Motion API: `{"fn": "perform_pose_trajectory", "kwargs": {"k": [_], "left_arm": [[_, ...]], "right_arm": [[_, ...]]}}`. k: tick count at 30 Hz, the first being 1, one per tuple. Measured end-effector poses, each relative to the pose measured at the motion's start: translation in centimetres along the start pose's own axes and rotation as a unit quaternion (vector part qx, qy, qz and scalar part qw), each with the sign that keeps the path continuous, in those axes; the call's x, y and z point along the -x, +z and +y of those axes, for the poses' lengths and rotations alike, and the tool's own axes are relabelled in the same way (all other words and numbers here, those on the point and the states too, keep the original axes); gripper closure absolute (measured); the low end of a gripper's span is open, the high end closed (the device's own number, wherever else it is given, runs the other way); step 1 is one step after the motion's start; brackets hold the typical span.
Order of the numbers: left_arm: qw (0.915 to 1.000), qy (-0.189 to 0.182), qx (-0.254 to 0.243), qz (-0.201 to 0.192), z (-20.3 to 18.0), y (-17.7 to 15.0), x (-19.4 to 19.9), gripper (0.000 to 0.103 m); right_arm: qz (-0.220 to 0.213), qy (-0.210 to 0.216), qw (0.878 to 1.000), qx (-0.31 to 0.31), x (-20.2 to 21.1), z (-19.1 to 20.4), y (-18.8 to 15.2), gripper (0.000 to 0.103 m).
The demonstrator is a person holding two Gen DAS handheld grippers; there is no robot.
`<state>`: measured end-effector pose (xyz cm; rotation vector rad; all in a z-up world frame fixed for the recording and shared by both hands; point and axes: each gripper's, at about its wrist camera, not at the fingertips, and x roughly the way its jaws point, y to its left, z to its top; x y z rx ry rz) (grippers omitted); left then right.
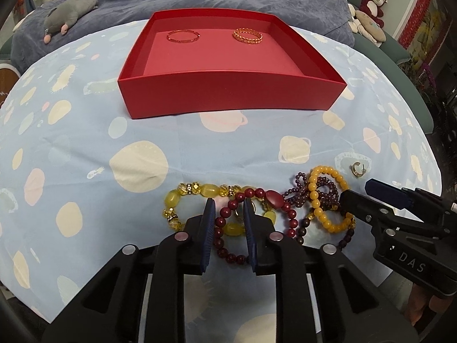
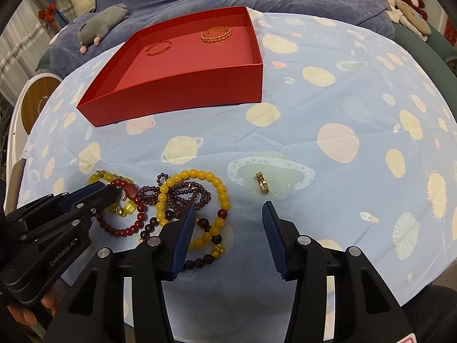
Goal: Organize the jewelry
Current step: 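Grasp the red bead bracelet with the left tool while the right tool grasps the yellow bead bracelet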
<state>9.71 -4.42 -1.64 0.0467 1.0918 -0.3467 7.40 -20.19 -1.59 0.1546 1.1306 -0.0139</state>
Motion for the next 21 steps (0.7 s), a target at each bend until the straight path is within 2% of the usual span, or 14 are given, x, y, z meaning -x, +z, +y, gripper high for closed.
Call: {"fn": "perform_pose_trajectory", "kwargs": {"k": [1, 2, 3, 4, 11, 13, 21], "left_arm": [[1.0000, 0.000, -0.005, 0.001, -0.1, -0.1, -0.1, 0.086], [1.0000, -0.002, -0.008, 0.002, -0.2, -0.1, -0.2, 0.093], [0.9999, -0.007, -0.012, 0.003, -0.3, -0.2, -0.2, 0.094], [0.9999, -0.007, -0.015, 0.003, -0.4, -0.3, -0.1, 0.095], [0.9998, -0.020, -0.006, 0.000, -0.2, -0.6, 0.7, 0.095], [0.9997, -0.025, 0.000, -0.001, -0.2, -0.6, 1.1, 0.095], [0.9985, -0.047, 0.018, -0.021, -0.1, 0.4, 3.8, 0.095]], "right_arm": [[0.001, 0.000, 1.000, 0.001, -0.2, 0.1, 0.0, 0.059], [0.002, 0.003, 1.000, 0.001, -0.4, 0.0, 0.0, 0.062], [0.006, 0.006, 1.000, 0.000, -0.6, 0.0, 0.0, 0.069], [0.010, 0.009, 1.000, -0.001, -0.8, -0.1, 0.0, 0.075], [0.003, -0.004, 1.000, 0.013, -0.8, -0.1, -0.2, 0.085], [0.004, -0.006, 1.000, 0.019, -0.8, 0.0, -0.3, 0.096], [-0.023, 0.012, 1.000, 0.007, 1.7, -0.1, 0.3, 0.096]]}}
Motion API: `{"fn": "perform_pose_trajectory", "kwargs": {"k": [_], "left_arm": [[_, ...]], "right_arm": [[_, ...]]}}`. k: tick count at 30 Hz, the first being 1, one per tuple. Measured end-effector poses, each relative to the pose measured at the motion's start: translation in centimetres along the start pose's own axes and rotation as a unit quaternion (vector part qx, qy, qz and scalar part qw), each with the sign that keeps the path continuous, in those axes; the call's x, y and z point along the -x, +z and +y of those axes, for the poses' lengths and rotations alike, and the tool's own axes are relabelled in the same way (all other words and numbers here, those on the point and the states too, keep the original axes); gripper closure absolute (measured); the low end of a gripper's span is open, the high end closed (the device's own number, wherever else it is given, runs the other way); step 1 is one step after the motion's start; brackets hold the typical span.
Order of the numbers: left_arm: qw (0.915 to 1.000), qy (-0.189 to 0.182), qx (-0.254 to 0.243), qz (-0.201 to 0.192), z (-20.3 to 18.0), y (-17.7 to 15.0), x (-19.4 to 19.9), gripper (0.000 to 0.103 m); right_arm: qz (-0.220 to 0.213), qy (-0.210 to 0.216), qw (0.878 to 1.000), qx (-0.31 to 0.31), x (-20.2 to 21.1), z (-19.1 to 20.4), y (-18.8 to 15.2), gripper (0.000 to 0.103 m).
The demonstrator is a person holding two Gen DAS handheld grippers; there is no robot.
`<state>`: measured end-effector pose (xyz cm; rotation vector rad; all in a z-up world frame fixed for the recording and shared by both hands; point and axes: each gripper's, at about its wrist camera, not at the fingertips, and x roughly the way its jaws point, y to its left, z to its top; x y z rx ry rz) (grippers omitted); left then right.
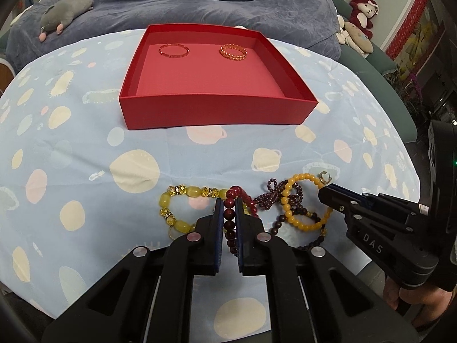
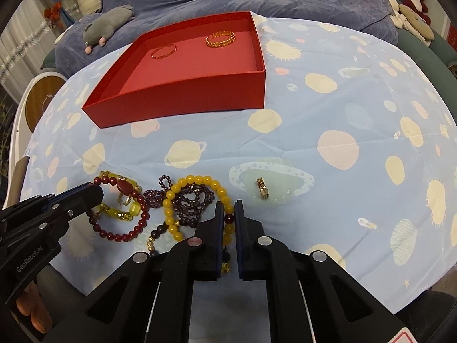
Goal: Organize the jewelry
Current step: 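Grasp the red bead bracelet with the left tool while the right tool grasps the yellow bead bracelet, then carry both bead bracelets into the red box and open both tools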
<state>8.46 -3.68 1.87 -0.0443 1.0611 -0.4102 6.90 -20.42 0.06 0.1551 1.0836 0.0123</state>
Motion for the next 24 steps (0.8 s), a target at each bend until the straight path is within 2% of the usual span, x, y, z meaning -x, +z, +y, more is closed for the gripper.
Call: {"fn": "perform_pose_trajectory", "kwargs": {"k": [13, 19, 24], "left_arm": [[0.9993, -0.021, 0.003, -0.030, -0.2, 3.7, 4.5, 0.095], [0.9980, -0.039, -0.022, -0.045, -0.9, 8.3, 5.2, 0.095], [0.9965, -0.053, -0.035, -0.055, -1.0, 13.3, 3.7, 0.095]], "right_arm": [[-0.057, 0.033, 0.998, 0.022, 5.6, 1.8, 4.1, 0.096], [-0.077, 0.039, 0.995, 0.041, 6.3, 2.2, 8.9, 0.096], [-0.084, 0.047, 0.995, 0.041, 4.6, 2.5, 14.0, 0.096]]}}
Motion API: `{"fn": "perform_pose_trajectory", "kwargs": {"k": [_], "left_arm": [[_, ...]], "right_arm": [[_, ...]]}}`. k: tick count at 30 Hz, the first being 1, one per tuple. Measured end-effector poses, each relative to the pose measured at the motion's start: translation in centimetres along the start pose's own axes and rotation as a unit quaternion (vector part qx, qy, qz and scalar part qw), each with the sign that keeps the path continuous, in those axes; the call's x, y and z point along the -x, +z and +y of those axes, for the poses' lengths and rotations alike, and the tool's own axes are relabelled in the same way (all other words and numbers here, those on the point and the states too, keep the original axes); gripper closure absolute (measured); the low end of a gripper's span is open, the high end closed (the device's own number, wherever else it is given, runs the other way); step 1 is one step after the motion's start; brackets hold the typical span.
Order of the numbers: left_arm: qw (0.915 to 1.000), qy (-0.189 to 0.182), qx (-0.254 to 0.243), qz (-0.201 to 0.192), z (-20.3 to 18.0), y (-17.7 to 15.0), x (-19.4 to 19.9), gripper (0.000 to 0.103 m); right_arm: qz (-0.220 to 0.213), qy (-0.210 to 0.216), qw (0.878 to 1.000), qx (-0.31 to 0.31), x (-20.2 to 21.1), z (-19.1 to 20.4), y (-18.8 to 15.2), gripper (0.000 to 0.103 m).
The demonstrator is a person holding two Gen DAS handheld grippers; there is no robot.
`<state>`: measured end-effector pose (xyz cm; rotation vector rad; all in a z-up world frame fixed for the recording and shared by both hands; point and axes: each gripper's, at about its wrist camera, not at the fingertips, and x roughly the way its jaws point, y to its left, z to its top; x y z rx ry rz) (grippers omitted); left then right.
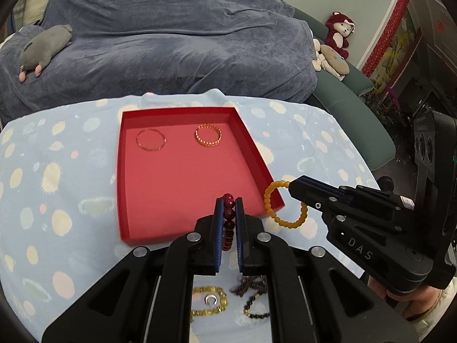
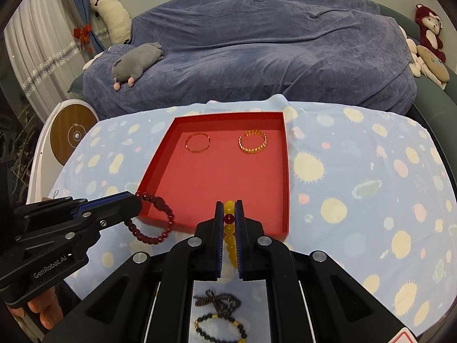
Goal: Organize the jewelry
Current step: 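Carry both bead bracelets into the red box and open both tools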
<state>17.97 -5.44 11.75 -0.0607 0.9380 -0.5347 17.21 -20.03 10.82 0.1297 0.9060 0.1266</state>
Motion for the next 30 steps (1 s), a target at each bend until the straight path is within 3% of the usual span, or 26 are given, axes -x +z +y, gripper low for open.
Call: {"fn": "perform_pose_trajectory", "kwargs": {"k": [6, 13, 19, 27, 29, 30], "left_arm": [[0.9996, -0.022, 0.013, 0.010, 2.3, 4.4, -5.0, 0.095], [0.9978, -0.033, 0.041, 0.040, 6.5, 5.6, -11.5, 0.095], [0.9968, 0.036, 0.017, 0.069, 9.0, 4.9, -15.1, 0.095], [0.9923, 0.099, 0.008, 0.074, 10.3, 4.4, -16.1, 0.095], [0.9910, 0.116, 0.018, 0.065, 10.4, 4.4, -15.8, 0.094], [0.9907, 0.119, 0.025, 0.060, 10.4, 4.4, -15.5, 0.092]], "right_arm": [[0.012, 0.008, 1.000, 0.001, -5.2, 0.0, 4.1, 0.096], [0.054, 0.033, 0.998, -0.026, -12.6, -1.2, 5.4, 0.096], [0.089, 0.006, 0.996, -0.015, -17.1, -2.0, 4.7, 0.096], [0.093, -0.039, 0.995, 0.000, -18.5, -2.5, 4.4, 0.095], [0.080, -0.052, 0.995, 0.006, -18.0, -2.5, 4.6, 0.092], [0.074, -0.054, 0.996, 0.007, -17.6, -2.4, 4.6, 0.086]]}}
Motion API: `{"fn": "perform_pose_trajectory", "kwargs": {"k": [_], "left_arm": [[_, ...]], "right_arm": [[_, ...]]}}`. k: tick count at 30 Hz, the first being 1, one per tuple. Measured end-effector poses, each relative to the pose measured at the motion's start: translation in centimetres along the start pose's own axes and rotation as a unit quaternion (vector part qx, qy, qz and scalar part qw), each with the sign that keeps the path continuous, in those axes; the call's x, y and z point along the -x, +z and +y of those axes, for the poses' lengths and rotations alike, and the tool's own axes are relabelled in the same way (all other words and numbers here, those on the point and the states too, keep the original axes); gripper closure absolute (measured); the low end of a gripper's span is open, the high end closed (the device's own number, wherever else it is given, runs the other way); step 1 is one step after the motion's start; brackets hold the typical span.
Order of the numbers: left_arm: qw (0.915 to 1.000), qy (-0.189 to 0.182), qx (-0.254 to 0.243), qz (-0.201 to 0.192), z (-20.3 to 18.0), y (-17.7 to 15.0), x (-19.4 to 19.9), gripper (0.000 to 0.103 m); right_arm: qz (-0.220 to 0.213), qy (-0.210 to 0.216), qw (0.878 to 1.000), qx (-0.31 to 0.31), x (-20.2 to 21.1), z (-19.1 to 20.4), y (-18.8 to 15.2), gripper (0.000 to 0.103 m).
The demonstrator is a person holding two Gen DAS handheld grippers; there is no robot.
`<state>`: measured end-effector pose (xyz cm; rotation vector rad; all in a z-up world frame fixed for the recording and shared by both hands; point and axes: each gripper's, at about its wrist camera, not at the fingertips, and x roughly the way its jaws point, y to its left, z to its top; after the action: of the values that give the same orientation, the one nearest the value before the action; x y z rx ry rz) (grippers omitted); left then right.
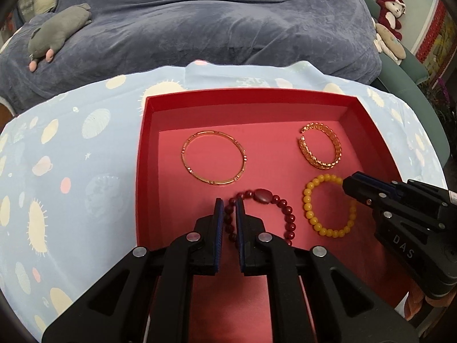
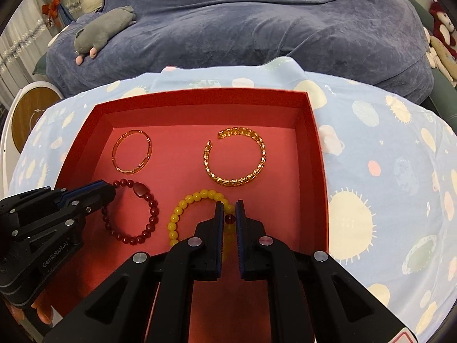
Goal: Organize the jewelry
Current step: 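Carry both bead bracelets into the red box and open both tools, then move both tools back to the remaining jewelry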
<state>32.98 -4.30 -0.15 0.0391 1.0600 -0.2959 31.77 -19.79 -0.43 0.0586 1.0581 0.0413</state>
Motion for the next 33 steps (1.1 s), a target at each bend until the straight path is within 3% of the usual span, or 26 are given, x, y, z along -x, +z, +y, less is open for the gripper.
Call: {"fn": "perform_pose_trajectory", "kwargs": {"k": [3, 11, 17, 25, 33], "left_arm": [[0.9997, 0.007, 0.022, -0.011, 0.3, 0.1, 0.9, 0.067], [0.9984, 0.022, 0.011, -0.051, 0.1, -0.3, 4.9, 0.067], [0.9979, 0.022, 0.018, -0.058, -0.2, -2.3, 8.5, 0.067], [0.9985, 0.010, 0.009, -0.052, -1.7, -8.1, 12.5, 0.067], [0.9995, 0.016, 0.016, -0.024, -2.5, -15.2, 13.4, 0.067]], "right_arm": [[-0.019, 0.005, 1.000, -0.009, 1.5, -0.2, 0.1, 0.071], [-0.047, 0.018, 0.999, -0.019, 5.8, -0.1, -0.6, 0.070], [-0.056, 0.025, 0.998, -0.027, 9.6, -0.1, -3.4, 0.070], [-0.038, 0.025, 0.998, -0.036, 12.9, -0.2, -10.3, 0.070], [-0.003, 0.011, 1.000, -0.028, 14.1, 0.1, -17.7, 0.070]]}}
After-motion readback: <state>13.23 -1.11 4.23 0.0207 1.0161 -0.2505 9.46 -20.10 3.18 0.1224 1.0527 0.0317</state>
